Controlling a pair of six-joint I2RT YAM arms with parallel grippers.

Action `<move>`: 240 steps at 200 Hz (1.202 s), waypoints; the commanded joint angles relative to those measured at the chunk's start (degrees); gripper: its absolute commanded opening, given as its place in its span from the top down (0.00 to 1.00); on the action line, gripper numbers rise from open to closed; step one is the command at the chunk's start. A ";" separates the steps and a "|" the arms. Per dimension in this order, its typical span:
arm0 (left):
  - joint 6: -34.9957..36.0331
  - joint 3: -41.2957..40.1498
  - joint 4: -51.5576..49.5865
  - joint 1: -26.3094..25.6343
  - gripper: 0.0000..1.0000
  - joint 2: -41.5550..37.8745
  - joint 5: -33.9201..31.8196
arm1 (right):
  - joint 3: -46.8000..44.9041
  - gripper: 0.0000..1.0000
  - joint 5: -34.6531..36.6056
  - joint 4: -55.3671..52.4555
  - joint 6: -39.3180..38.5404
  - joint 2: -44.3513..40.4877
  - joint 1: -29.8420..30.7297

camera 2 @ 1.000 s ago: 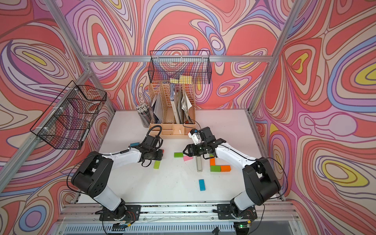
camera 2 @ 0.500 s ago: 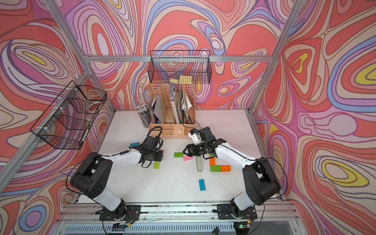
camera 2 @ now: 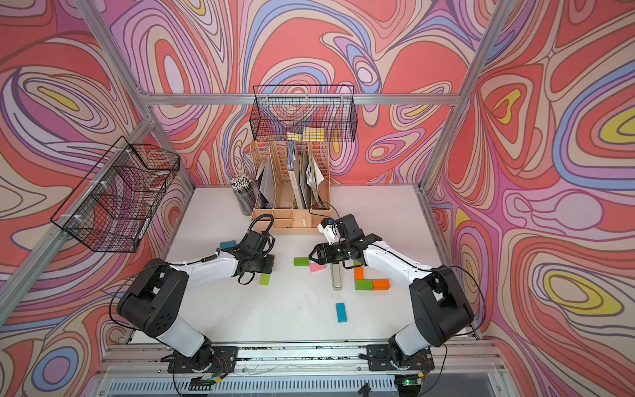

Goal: Assemble the letter c with building blocks
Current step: Assemble the building block at the center of the board.

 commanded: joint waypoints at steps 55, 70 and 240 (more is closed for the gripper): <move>-0.90 -1.18 -2.50 -0.47 0.68 -1.06 0.00 | 1.57 0.35 -0.59 0.66 0.20 1.25 0.40; -0.90 -1.01 -2.66 -0.52 0.67 -1.14 0.08 | 1.56 0.35 -0.57 0.62 0.19 1.24 0.38; -0.90 -0.54 -2.45 -0.75 0.46 -2.27 -2.27 | 1.47 0.34 -0.10 0.55 -0.06 0.80 0.38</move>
